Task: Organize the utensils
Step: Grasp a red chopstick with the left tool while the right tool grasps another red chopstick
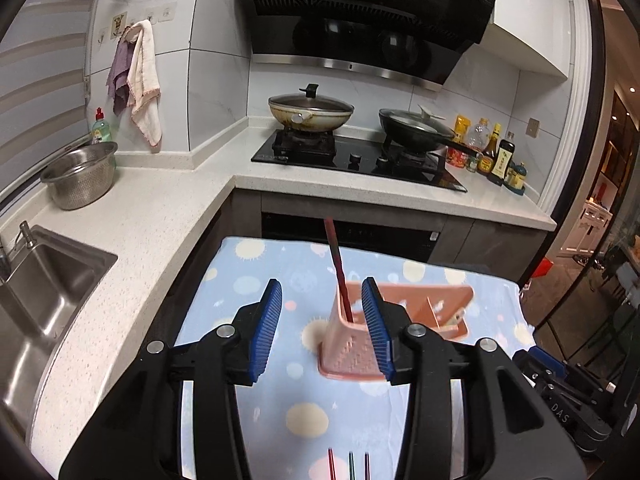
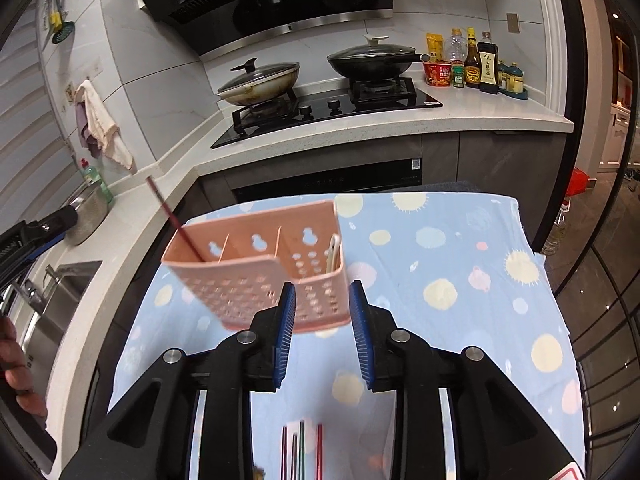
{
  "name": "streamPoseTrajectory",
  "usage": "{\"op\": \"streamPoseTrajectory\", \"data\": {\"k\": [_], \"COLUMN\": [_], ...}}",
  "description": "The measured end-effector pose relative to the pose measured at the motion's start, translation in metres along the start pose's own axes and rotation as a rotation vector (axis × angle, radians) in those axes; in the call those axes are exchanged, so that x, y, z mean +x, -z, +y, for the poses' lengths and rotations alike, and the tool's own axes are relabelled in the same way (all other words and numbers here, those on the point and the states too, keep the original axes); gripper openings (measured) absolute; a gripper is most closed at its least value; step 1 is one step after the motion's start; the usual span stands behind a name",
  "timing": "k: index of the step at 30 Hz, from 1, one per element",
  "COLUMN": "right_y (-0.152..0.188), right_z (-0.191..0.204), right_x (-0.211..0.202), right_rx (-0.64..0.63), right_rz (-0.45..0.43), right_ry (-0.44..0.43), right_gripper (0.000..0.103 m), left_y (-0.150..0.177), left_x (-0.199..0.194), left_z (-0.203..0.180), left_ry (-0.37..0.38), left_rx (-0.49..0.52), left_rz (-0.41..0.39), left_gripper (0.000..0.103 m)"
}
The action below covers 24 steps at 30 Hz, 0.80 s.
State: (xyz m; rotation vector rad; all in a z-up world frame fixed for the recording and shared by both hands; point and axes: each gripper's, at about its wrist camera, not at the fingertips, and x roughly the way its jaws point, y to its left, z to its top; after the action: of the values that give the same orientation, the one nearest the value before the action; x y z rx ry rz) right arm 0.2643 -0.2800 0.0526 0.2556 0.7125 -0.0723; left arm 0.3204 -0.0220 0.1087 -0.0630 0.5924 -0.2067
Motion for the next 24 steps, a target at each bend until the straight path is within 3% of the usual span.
{"op": "streamPoseTrajectory", "data": {"k": [12,24], "right_y": [0.102,0.209], "right_z": [0.001,-0.012], "right_x": [-0.057,-0.063], "right_rx": [-0.007,-0.011], "right_rz": [0.078,0.257], "right_ry": [0.015,0.051], "right_gripper": [0.032,0.032], "left_y": [0.107,0.217], "left_x": [-0.043,-0.053], "left_z": [0.008,0.005], "left_ry": [0.016,0.018], "left_rx": [0.003,-0.001], "left_rz": [0.147,0.327], "left_gripper": [0.040,0.040]}}
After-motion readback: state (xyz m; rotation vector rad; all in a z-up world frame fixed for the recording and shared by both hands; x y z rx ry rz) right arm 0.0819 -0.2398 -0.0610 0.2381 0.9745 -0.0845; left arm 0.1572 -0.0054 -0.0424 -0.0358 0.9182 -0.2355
